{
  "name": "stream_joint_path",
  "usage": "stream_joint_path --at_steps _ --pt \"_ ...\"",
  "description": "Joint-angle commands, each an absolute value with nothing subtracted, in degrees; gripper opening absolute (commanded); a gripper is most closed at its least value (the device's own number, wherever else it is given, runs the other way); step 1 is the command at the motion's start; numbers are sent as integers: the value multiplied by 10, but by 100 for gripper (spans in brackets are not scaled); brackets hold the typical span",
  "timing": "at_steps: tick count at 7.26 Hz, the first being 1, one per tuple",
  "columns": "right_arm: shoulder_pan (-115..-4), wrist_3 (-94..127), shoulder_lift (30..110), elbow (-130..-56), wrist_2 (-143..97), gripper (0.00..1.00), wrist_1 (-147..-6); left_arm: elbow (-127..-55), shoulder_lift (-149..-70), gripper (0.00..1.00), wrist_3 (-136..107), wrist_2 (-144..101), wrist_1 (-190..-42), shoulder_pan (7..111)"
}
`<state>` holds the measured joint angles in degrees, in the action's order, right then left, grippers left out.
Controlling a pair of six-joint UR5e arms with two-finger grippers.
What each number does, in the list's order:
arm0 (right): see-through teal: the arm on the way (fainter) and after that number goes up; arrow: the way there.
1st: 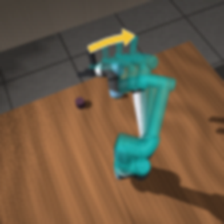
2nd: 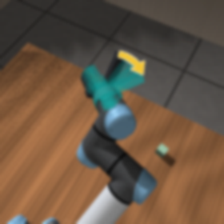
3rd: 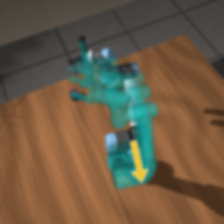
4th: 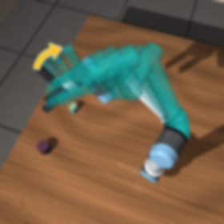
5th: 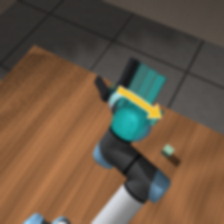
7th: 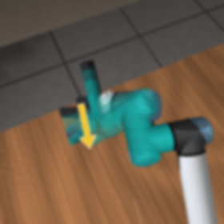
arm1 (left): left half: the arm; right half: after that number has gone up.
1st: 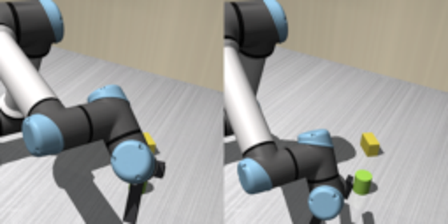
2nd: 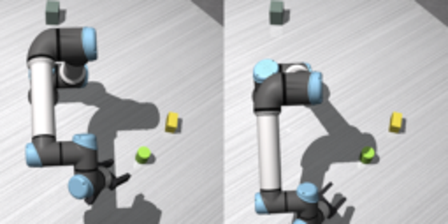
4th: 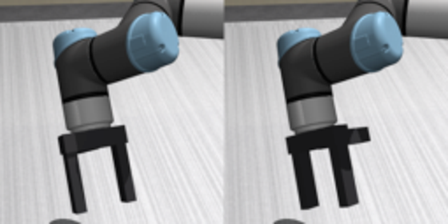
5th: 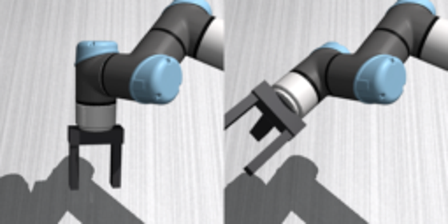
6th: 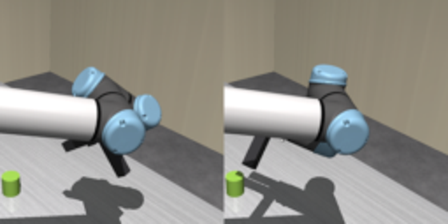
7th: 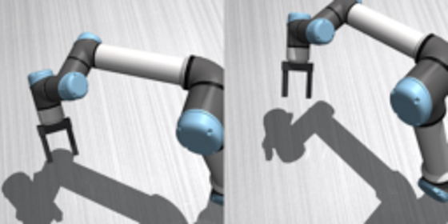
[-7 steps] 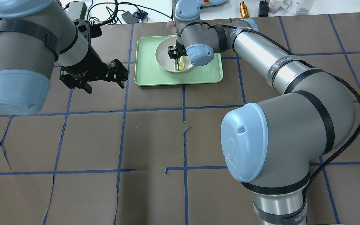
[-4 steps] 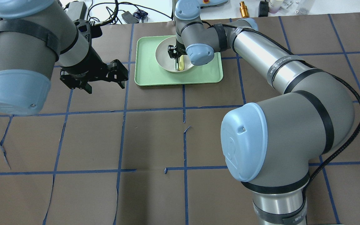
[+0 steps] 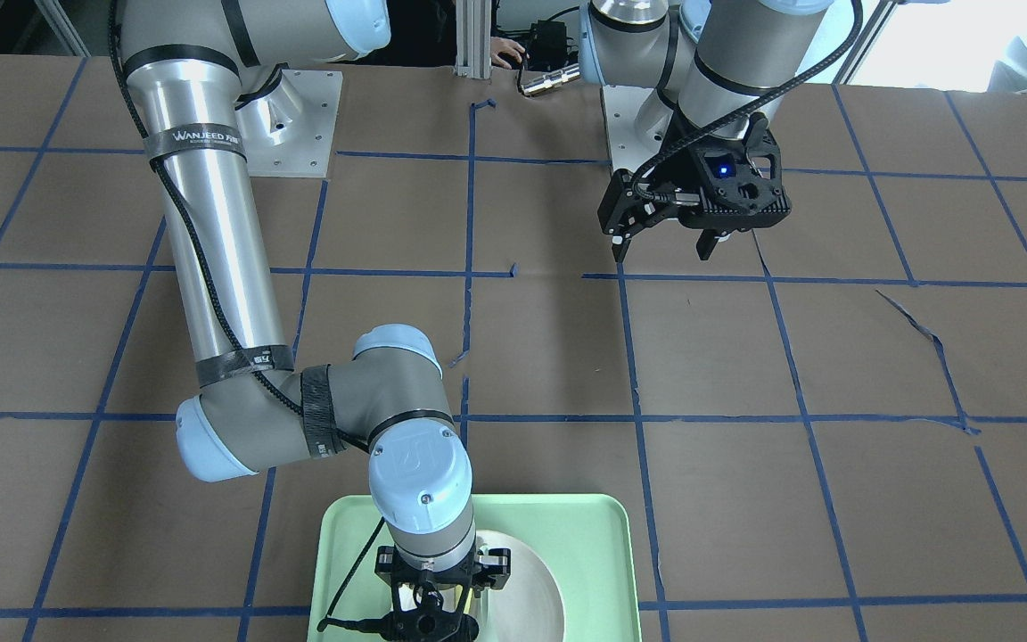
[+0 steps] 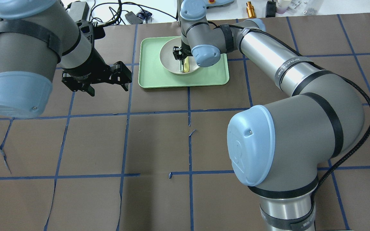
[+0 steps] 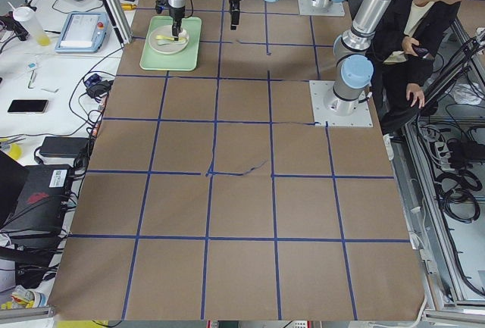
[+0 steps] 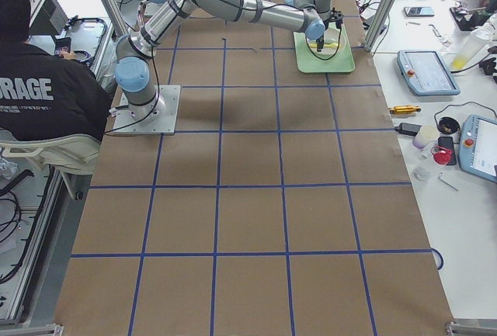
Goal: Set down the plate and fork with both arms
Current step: 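Close the right gripper on the yellow fork and lift it from the plate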
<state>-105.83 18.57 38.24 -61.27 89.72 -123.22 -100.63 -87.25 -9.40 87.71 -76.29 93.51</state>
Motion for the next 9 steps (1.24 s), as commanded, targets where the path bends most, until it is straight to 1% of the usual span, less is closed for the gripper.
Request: stream_joint_path --at_steps 1,2,3,4,5,6,7,9 --pt "-1058 181 379 -616 897 69 -1233 -1006 -873 100 -94 878 -763 935" --pt "-1058 181 379 -616 897 68 -1233 -1006 -874 100 -94 878 -763 935" --pt "-1058 181 379 -617 898 51 -1233 -1006 -874 100 -94 878 -763 935" --pt "-1058 181 379 -616 898 47 -1233 -1006 -874 100 -94 878 -763 935" --pt "-1058 181 379 -617 898 38 -1233 -1006 -874 100 -94 878 -763 935" --pt "-1058 181 379 -616 898 37 -1233 -1006 -874 100 -94 878 -763 935" --pt "-1058 181 379 -616 898 31 -1232 -1006 -874 100 -94 878 -763 935" --pt "-1057 178 401 -622 897 31 -1226 -1005 -874 100 -94 878 -762 935"
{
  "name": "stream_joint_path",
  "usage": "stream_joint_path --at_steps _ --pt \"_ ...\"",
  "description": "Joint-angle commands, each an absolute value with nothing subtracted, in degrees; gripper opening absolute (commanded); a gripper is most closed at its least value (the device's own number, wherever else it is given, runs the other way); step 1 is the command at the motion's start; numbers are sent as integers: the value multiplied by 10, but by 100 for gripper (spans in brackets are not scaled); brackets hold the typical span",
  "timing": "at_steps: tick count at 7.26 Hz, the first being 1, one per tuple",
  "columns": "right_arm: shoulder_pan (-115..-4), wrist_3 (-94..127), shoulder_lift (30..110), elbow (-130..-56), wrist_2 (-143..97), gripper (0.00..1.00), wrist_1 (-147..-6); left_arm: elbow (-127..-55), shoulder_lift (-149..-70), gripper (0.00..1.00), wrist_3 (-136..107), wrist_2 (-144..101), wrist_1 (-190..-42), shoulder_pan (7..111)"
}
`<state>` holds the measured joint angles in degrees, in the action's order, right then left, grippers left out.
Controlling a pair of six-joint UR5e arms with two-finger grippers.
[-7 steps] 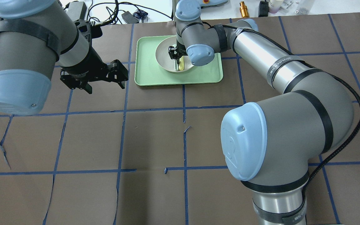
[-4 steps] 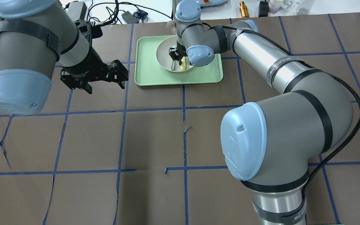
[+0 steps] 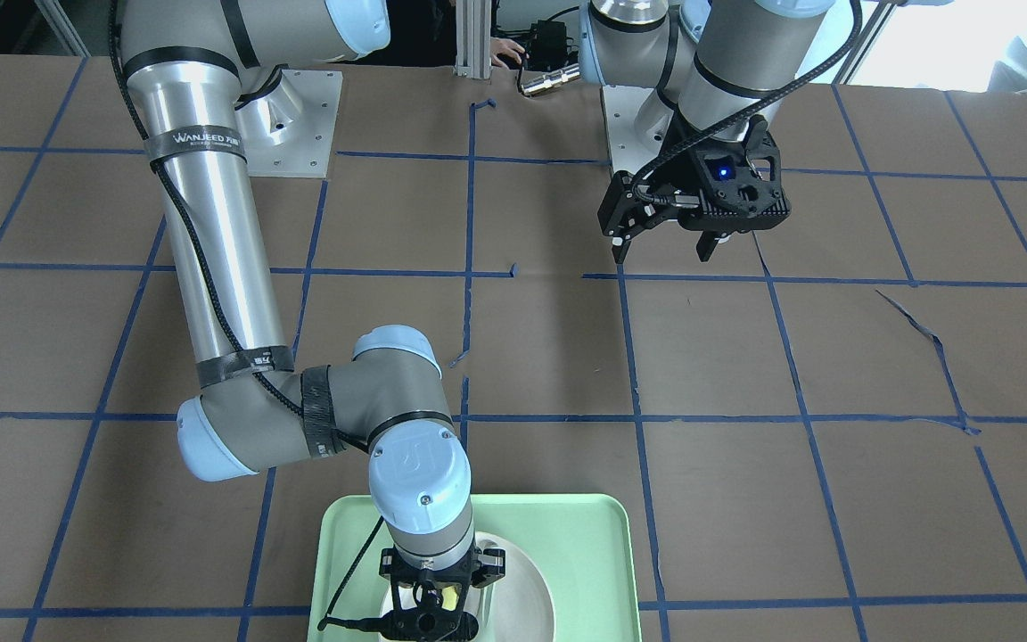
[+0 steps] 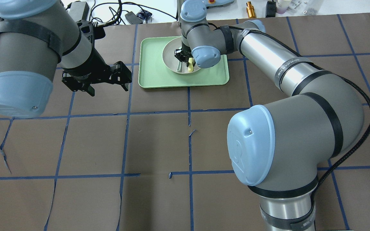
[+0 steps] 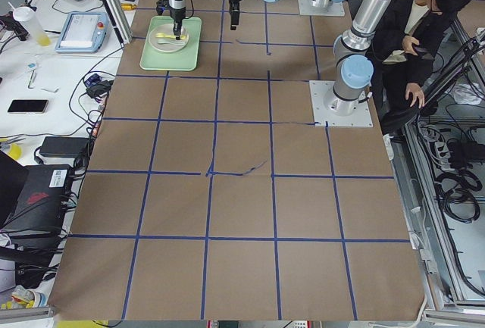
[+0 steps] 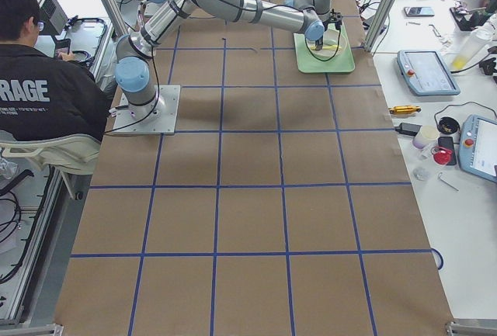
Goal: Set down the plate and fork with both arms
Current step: 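Lower the yellow fork onto the tray beside the plate with the right gripper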
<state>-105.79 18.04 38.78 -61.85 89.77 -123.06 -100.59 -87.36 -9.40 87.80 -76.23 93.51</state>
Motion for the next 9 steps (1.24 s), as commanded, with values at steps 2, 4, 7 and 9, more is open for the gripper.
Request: stream_joint_path --at_steps 2,4,7,9 --pt "-1035 132 439 -626 897 31 -1186 -1005 -875 100 -94 878 -761 935" --pt "-982 66 459 -652 896 31 -1183 -1006 -876 100 -94 876 -760 935" --pt "-976 58 447 -686 880 32 -1195 -1006 -878 100 -94 875 -760 935" --pt "-976 60 447 -711 862 64 -1215 -1006 -878 100 -94 875 -760 935"
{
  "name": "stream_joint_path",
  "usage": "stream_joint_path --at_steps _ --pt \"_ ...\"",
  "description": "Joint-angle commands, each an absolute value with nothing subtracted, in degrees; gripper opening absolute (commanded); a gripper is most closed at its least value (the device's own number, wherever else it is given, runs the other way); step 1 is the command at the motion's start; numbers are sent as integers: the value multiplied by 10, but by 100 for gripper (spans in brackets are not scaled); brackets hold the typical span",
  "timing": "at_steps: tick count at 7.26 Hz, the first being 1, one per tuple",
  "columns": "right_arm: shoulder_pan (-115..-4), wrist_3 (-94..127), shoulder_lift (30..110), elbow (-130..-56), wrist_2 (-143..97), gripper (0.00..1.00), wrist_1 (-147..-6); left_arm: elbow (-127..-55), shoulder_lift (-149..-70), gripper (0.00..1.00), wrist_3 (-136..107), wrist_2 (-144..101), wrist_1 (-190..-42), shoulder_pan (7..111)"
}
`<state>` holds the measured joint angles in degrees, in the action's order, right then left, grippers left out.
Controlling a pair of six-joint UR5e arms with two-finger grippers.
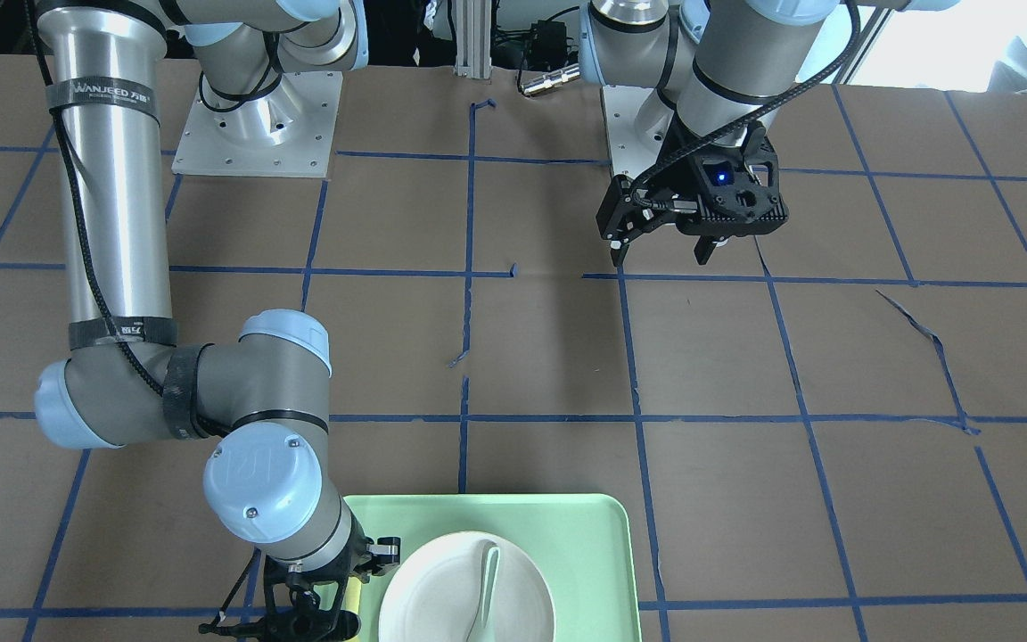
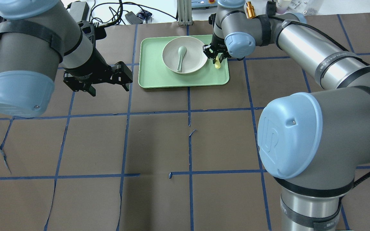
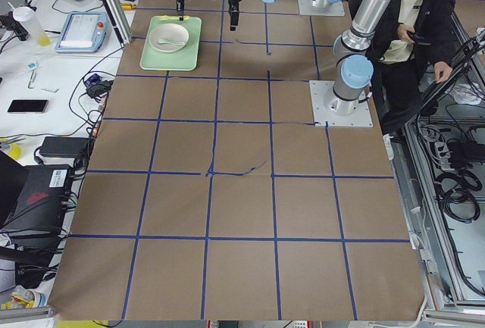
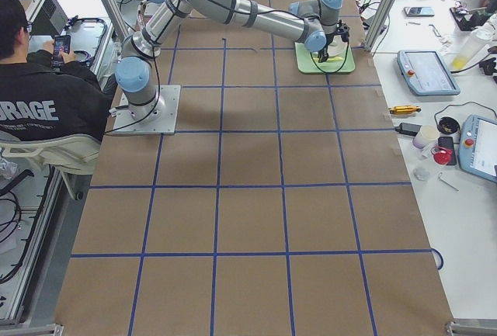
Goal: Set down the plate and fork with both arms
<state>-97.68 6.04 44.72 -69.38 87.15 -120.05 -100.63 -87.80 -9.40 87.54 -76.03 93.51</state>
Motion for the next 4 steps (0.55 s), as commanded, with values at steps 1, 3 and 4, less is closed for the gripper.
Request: stream_joint_path --at_steps 1,3,4 --pt "-976 56 450 -728 867 100 -1223 -1006 -878 100 -94 875 -760 935" --pt "-975 26 489 -739 876 100 -1215 -1006 -878 100 -94 875 -759 935" --pt "-973 23 537 -747 905 100 -1158 -1006 -877 100 -94 876 -760 935"
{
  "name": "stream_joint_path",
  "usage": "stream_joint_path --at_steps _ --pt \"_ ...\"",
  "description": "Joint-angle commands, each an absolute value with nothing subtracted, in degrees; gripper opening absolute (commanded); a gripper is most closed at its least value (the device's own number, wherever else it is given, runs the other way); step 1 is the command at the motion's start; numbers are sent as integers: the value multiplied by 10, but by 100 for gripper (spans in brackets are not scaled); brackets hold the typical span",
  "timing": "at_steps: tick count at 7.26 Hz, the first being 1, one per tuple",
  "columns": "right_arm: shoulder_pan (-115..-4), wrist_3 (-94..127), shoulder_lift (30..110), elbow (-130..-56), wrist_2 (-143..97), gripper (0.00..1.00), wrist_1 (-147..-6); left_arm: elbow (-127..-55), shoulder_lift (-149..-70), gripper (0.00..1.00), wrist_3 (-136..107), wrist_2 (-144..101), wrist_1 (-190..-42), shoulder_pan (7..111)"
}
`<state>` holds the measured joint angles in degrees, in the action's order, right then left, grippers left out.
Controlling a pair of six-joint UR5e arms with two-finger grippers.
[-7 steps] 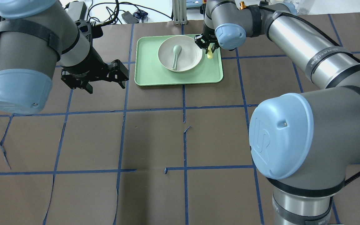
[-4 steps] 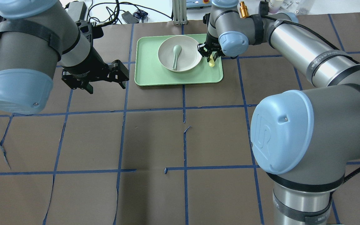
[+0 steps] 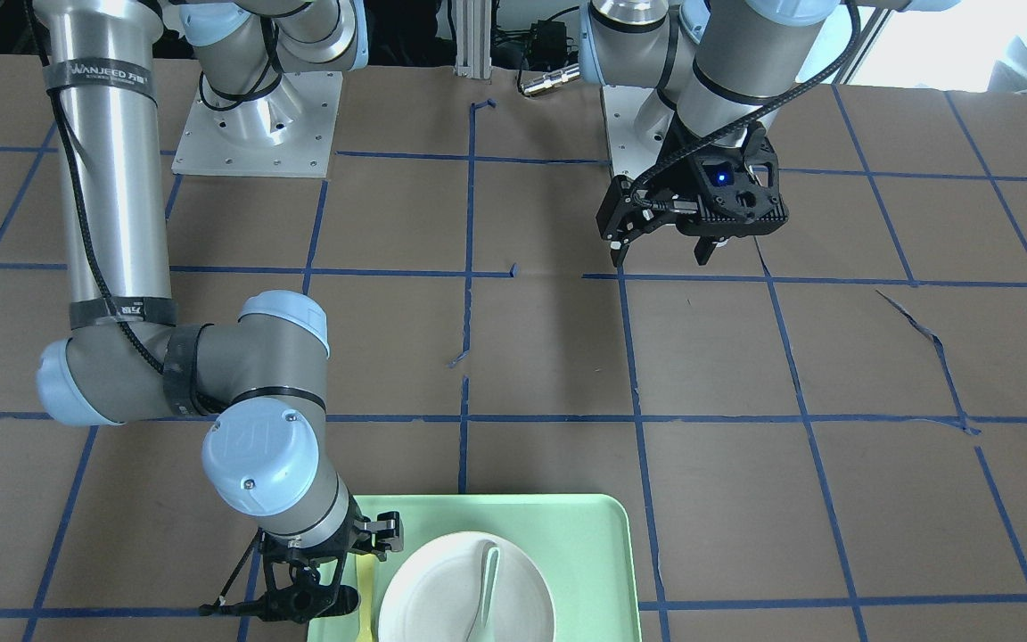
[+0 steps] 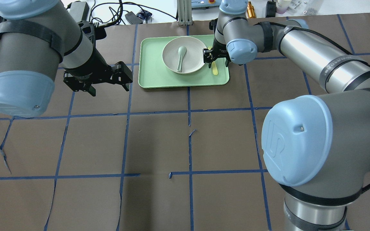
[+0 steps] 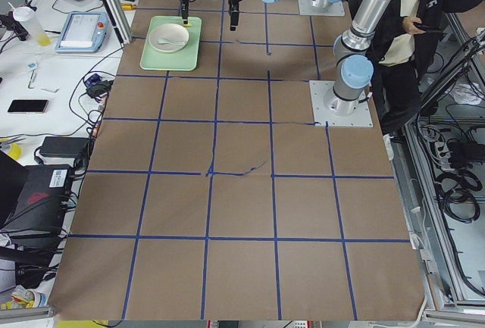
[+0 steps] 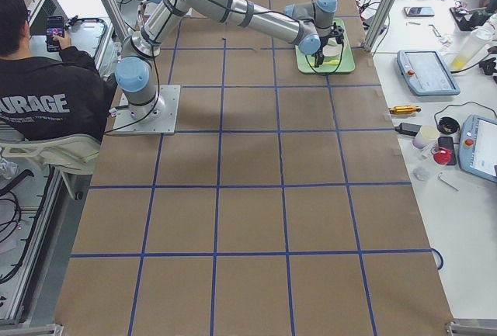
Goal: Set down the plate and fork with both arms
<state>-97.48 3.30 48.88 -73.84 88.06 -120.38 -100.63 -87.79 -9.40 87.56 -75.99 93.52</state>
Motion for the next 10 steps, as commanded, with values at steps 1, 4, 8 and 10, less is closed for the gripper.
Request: stream_joint_path --at_steps 1,4,8,10 --pt "-969 23 598 -764 920 100 -1094 -1006 -875 100 -94 876 -759 935" --pt "-924 23 831 -823 912 100 -900 -1007 -873 100 -94 880 -762 935" --pt "-925 32 933 -932 901 100 -926 -1006 -867 100 -95 882 -766 935" --pt "-925 32 930 -929 903 100 -923 -1006 -867 100 -94 882 -767 935"
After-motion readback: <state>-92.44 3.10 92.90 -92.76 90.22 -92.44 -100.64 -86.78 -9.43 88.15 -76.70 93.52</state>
